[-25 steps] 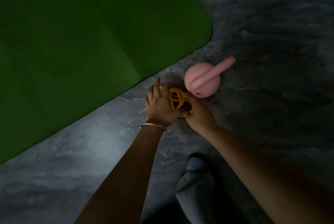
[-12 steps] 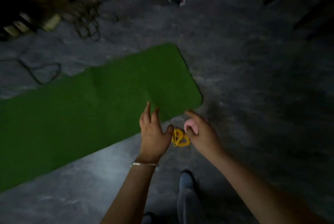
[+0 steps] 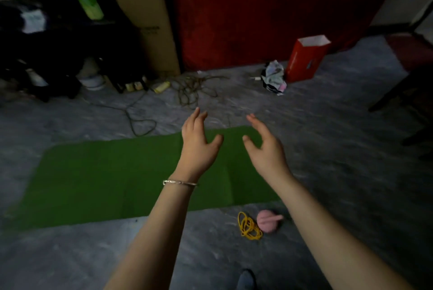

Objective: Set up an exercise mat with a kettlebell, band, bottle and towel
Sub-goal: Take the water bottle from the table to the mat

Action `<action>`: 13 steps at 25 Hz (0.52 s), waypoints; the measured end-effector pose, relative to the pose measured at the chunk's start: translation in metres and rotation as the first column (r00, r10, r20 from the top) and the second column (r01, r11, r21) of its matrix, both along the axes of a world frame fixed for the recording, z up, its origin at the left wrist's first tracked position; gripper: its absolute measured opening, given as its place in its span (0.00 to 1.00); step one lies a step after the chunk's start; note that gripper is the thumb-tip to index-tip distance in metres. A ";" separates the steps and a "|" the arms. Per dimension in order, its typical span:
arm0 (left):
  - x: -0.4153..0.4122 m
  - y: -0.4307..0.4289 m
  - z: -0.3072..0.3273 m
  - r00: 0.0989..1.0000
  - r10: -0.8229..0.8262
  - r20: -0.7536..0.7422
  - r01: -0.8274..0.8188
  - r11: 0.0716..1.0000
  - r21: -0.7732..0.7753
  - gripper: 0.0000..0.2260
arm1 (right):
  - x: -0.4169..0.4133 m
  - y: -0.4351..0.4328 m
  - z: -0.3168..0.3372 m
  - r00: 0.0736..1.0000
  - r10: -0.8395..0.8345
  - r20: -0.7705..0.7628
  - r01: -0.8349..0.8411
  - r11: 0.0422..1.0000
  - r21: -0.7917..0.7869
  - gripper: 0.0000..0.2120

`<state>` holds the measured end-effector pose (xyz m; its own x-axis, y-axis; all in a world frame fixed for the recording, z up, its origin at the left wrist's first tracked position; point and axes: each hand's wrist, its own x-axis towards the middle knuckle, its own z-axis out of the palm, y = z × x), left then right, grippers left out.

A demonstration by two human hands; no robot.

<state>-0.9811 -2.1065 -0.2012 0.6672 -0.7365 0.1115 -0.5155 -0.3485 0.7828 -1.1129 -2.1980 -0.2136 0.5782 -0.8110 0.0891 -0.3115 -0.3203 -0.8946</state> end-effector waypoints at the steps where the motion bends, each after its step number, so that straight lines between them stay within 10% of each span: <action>1: 0.011 0.011 0.019 1.000 0.016 -0.014 -0.016 0.999 -0.030 0.28 | 0.014 0.007 0.020 0.999 0.018 0.038 -0.017 1.000 -0.018 0.23; 13: 0.159 0.286 0.158 0.951 0.280 -0.132 -0.304 0.925 -0.228 0.25 | 0.216 0.235 0.137 0.902 0.321 0.289 -0.300 0.947 -0.116 0.22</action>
